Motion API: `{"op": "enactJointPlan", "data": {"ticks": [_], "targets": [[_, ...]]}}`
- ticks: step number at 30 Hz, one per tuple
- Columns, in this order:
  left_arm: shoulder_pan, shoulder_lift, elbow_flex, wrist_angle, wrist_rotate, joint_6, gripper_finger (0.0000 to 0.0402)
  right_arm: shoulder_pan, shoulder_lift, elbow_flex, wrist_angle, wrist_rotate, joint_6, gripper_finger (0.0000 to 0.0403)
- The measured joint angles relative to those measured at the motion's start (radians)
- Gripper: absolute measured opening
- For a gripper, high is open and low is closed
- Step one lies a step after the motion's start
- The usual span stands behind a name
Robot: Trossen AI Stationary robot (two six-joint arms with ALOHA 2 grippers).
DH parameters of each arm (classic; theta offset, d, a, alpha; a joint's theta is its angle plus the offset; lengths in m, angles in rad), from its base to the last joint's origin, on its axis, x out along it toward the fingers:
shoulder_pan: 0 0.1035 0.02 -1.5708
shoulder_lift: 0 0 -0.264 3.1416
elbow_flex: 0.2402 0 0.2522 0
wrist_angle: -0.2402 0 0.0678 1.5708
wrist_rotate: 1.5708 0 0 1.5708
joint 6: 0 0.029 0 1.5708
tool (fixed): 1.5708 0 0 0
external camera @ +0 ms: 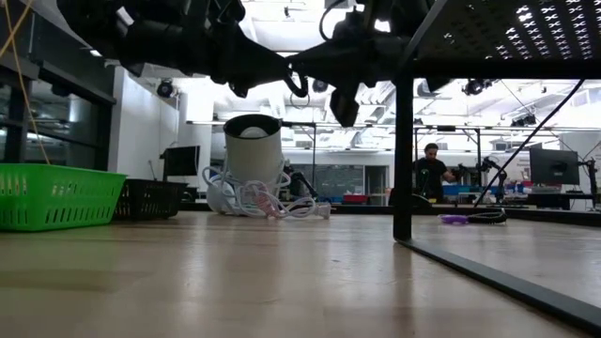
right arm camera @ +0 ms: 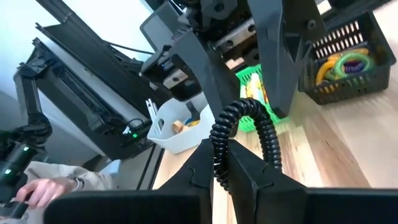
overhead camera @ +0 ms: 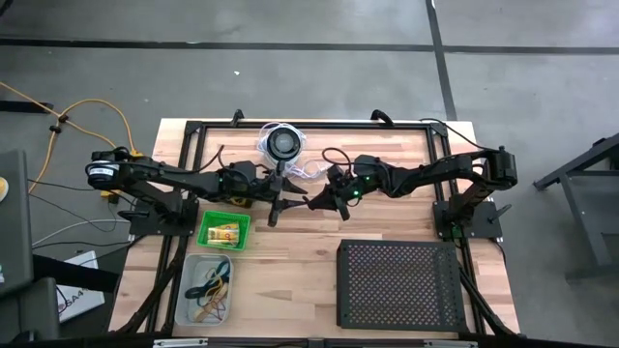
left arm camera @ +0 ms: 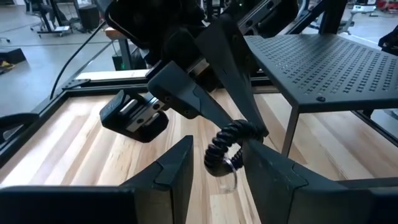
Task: Pick & Place Office Desk Supplies
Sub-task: Put the black coil keychain into the black bin
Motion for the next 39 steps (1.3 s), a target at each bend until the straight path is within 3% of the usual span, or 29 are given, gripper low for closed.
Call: {"op": "enactJointPlan", "data": {"ticks": [13,39], "targets": [[0.003,0.0,-0.001,0.031,-0.013,0.025,0.0133,0.0,0.0,0.0,0.045,-0.001,0.0,0.002],[0.002,0.0,0.002,0.079,-0.181,0.144,0.0133,0.0,0.001,0.003,0.126,0.063,0.001,0.002]]}}
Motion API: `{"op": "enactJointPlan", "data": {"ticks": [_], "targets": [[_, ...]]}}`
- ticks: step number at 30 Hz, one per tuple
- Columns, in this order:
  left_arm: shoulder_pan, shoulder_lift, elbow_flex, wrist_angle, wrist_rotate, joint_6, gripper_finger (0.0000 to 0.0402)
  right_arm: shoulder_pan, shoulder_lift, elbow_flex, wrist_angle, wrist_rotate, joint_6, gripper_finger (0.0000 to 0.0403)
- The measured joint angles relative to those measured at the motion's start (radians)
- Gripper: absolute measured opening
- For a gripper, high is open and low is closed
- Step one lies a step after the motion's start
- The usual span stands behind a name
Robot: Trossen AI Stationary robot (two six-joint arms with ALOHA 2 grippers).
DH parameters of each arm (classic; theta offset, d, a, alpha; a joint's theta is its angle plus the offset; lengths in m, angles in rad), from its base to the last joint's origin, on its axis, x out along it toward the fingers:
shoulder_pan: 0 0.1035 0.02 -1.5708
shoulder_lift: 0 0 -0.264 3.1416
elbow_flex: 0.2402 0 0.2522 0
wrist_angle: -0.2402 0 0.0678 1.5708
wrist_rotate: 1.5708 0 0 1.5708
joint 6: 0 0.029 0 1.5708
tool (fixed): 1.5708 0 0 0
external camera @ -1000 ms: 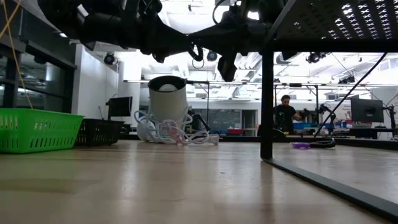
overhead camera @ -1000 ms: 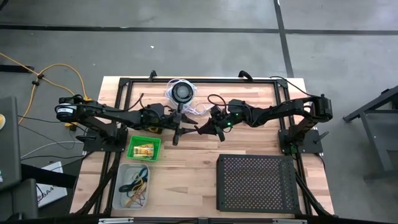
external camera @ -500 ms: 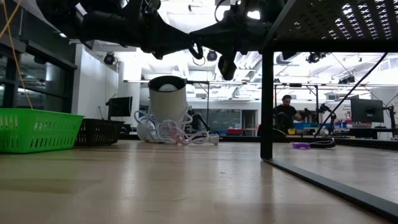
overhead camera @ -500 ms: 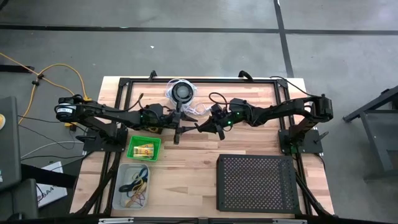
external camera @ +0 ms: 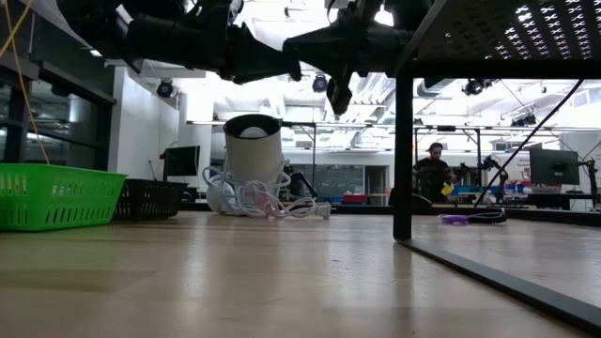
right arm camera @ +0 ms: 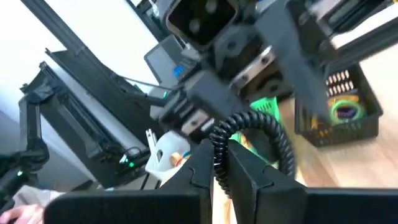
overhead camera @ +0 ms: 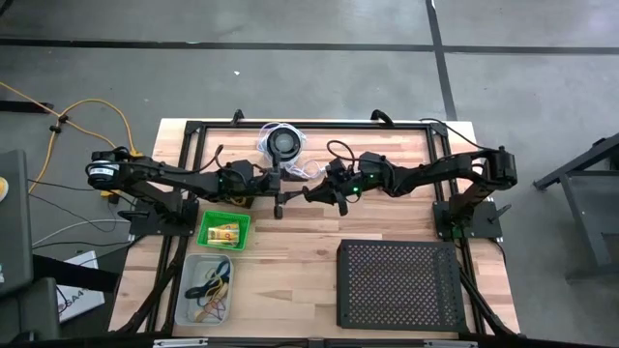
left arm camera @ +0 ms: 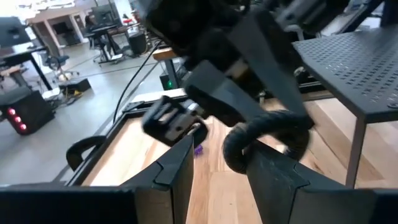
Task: Pick & Place Office Desk Supplies
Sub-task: Put the black coil keychain into the black bin
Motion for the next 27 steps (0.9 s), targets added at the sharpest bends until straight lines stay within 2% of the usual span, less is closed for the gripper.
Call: {"op": "enactJointPlan", "data": {"ticks": [27], "targets": [[-0.016,0.0,-0.001,0.051,0.015,0.054,0.0133,0.0,0.0,-0.002,0.007,-0.009,0.025,0.002]]}}
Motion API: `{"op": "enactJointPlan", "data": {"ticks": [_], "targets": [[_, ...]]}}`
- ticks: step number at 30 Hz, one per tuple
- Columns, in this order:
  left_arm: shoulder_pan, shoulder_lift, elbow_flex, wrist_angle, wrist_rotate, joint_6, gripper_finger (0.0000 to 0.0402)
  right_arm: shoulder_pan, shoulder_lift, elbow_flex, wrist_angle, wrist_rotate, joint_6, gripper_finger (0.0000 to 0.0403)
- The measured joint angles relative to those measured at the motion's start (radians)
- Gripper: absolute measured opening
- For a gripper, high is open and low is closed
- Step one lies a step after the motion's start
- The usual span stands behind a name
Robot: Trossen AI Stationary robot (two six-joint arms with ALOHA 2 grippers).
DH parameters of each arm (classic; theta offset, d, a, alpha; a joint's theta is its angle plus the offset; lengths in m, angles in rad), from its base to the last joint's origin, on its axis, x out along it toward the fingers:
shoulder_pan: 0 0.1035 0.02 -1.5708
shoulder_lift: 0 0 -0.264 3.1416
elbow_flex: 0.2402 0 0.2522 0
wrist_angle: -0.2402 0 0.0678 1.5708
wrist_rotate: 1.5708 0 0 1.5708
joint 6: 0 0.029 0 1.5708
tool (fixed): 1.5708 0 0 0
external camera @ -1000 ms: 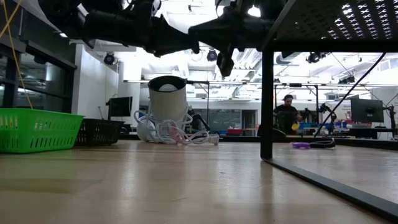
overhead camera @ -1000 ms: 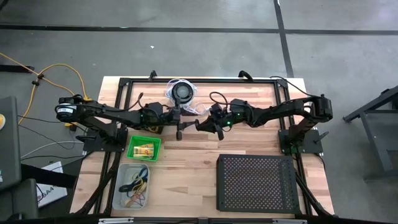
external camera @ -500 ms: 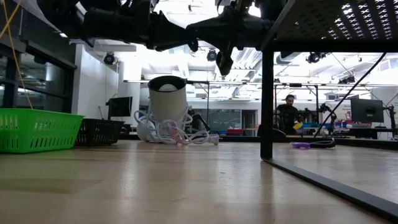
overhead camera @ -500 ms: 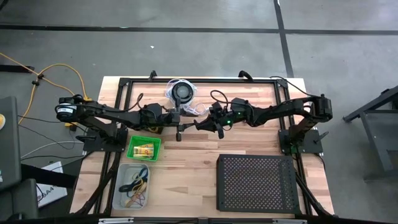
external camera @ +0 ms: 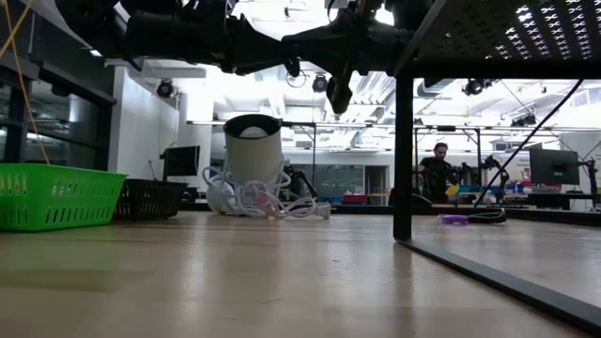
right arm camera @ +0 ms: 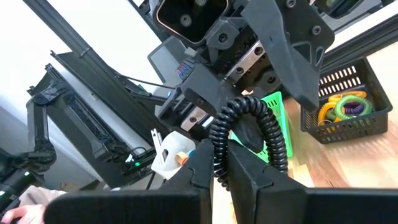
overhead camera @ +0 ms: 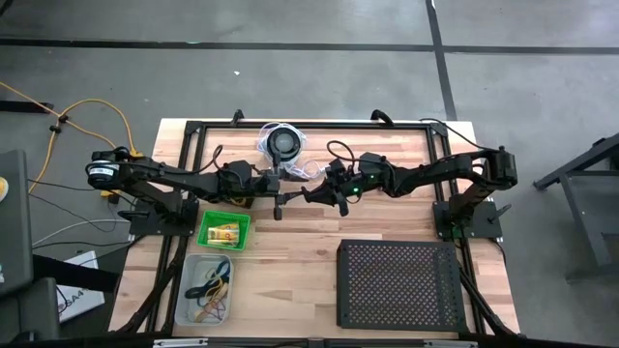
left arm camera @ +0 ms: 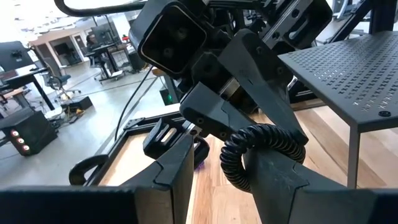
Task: Pick & Place Office Desk Supplies
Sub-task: Put the black coil keychain into the black bin
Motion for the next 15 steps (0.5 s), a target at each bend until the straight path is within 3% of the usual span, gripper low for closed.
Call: {"op": "enactJointPlan", "data": {"ticks": [8,15], "targets": [[0.0,0.0,0.0,-0.001,0.0,-0.009,0.0126,0.0,0.0,-0.001,0.0,0.0,0.0,0.002],[0.0,0.0,0.0,-0.006,0.001,-0.017,0.0061,0.0,0.0,-0.001,-0.001,0.0,-0.004,0.002]]}}
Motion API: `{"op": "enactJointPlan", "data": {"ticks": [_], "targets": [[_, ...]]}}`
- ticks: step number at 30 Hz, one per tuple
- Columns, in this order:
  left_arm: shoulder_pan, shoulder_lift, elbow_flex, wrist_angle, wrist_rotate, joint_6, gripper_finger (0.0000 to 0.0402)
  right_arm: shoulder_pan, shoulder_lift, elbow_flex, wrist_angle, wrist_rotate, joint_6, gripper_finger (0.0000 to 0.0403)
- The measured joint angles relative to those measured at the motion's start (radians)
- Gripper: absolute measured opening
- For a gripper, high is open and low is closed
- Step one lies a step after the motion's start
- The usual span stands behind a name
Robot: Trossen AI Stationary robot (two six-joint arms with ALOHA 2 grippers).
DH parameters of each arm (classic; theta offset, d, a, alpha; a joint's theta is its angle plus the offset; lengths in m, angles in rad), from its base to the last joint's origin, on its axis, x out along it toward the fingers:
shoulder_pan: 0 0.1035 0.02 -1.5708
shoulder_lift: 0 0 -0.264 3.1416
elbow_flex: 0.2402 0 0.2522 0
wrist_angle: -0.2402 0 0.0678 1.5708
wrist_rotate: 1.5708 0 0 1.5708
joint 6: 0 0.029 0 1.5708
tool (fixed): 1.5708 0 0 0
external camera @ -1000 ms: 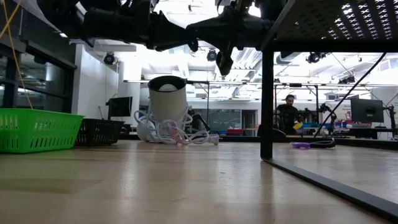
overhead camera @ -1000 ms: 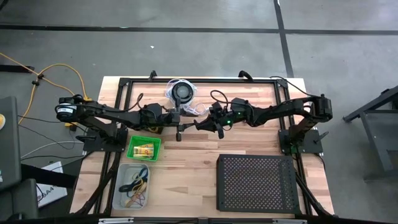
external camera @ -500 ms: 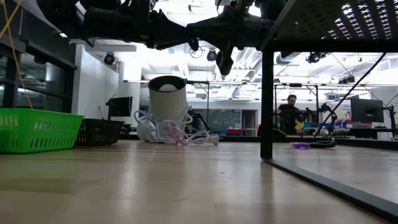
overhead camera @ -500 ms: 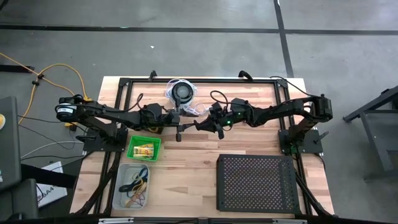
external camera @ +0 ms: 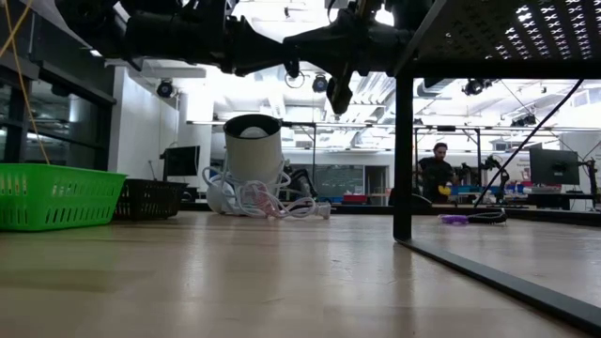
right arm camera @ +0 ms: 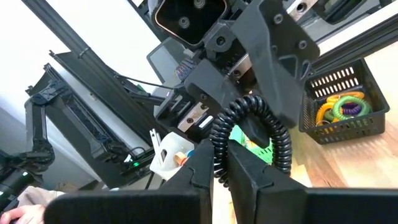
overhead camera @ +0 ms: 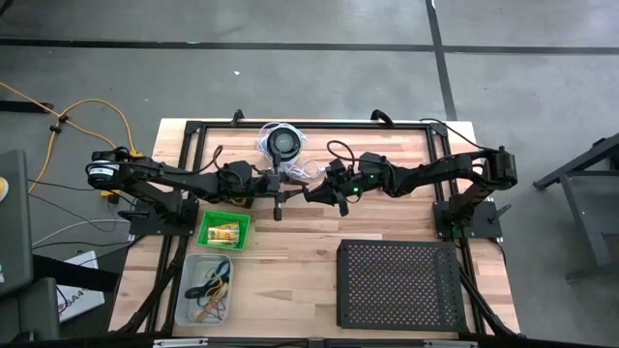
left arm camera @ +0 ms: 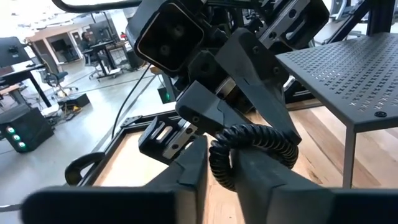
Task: Pick & Place Office Desk Supplies
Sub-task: Put the black coil keychain into the black bin
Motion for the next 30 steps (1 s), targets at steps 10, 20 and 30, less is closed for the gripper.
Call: {"op": "enactJointPlan", "data": {"ticks": [10,20,30], "targets": [[0.0,0.0,-0.001,-0.01,0.001,-0.003,0.0012,0.0,0.0,0.0,-0.001,0.0,-0.002,0.002],[0.0,-0.001,-0.001,-0.025,0.001,-0.003,0.0012,0.0,0.0,0.0,-0.001,0.003,-0.002,0.003],[-0.025,-0.003,-0.001,-0.061,-0.008,-0.003,0.0012,0.0,0.0,0.0,-0.01,-0.003,-0.003,0.011]]}}
